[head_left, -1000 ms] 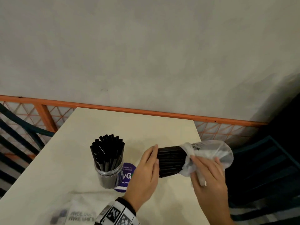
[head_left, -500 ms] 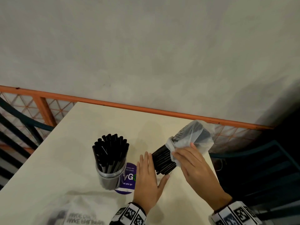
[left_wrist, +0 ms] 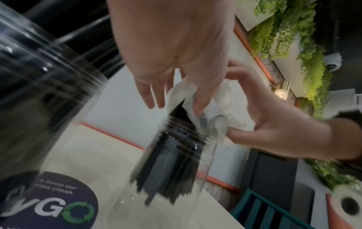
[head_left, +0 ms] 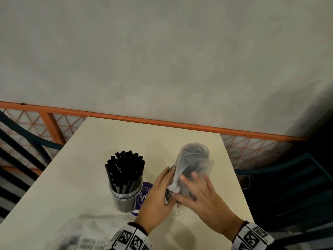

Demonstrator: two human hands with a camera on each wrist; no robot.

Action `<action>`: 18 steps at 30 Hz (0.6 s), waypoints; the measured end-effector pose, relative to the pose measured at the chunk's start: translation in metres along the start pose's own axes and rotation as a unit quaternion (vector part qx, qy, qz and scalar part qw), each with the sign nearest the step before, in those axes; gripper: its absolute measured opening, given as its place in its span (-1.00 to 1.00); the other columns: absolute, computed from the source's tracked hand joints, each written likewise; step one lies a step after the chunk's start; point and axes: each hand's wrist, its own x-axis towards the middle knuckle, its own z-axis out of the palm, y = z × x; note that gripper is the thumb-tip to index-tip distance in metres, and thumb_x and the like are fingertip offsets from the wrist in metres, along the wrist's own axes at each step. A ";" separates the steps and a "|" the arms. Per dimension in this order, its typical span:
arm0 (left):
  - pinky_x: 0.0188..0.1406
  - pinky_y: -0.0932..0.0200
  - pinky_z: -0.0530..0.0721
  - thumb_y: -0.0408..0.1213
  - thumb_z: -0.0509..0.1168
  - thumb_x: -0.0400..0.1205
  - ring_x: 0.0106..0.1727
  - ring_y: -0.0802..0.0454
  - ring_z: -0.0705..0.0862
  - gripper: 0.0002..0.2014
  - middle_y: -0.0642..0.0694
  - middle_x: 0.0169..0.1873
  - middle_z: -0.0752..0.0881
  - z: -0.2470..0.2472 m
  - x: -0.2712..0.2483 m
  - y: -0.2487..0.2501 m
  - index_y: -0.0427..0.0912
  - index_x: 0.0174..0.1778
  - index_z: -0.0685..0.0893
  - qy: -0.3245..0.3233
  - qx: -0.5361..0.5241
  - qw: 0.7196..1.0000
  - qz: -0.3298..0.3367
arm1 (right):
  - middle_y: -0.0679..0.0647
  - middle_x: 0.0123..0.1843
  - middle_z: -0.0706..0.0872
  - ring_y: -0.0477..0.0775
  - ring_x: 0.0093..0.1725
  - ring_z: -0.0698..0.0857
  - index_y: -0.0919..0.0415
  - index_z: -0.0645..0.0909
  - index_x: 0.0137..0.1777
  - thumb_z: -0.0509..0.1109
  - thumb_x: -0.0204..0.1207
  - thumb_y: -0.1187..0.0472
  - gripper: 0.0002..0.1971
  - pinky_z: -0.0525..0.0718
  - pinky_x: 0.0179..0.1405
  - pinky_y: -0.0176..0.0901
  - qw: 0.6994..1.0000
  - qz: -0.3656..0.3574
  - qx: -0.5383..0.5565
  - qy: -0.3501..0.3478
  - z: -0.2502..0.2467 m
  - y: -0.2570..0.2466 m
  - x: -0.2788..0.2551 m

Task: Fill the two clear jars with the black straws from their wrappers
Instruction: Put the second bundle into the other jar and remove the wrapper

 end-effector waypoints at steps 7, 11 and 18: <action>0.01 0.55 0.48 -0.47 0.35 0.47 -0.01 0.26 0.52 -0.71 0.23 0.10 0.45 -0.019 -0.002 -0.002 -0.15 0.09 0.64 0.081 0.098 0.992 0.004 | 0.04 0.14 0.36 0.00 -0.01 0.37 0.01 0.40 0.18 0.39 0.25 0.18 -0.54 0.57 -0.06 -0.09 0.912 0.349 0.216 0.008 -0.009 -0.016 -0.021; -0.02 0.40 0.56 -0.35 0.33 0.47 -0.06 0.17 0.58 -0.78 0.20 0.14 0.46 -0.026 -0.005 0.005 -0.09 0.02 0.58 0.042 0.097 0.994 0.034 | -0.05 0.19 0.38 -0.10 0.09 0.35 0.01 0.45 0.23 0.59 0.21 0.14 -0.41 0.43 0.08 -0.25 0.881 0.379 0.283 -0.016 -0.005 -0.018 -0.027; -0.02 0.64 0.51 0.02 0.16 0.48 -0.06 0.32 0.62 -0.55 0.16 0.05 0.59 -0.054 0.004 0.035 -0.23 0.10 0.68 0.086 0.072 0.993 0.034 | 0.16 0.07 0.58 0.09 0.10 0.49 0.21 0.64 -0.04 0.49 0.38 0.23 -0.83 0.13 0.30 -0.66 0.882 0.398 0.226 0.108 -0.031 0.016 -0.007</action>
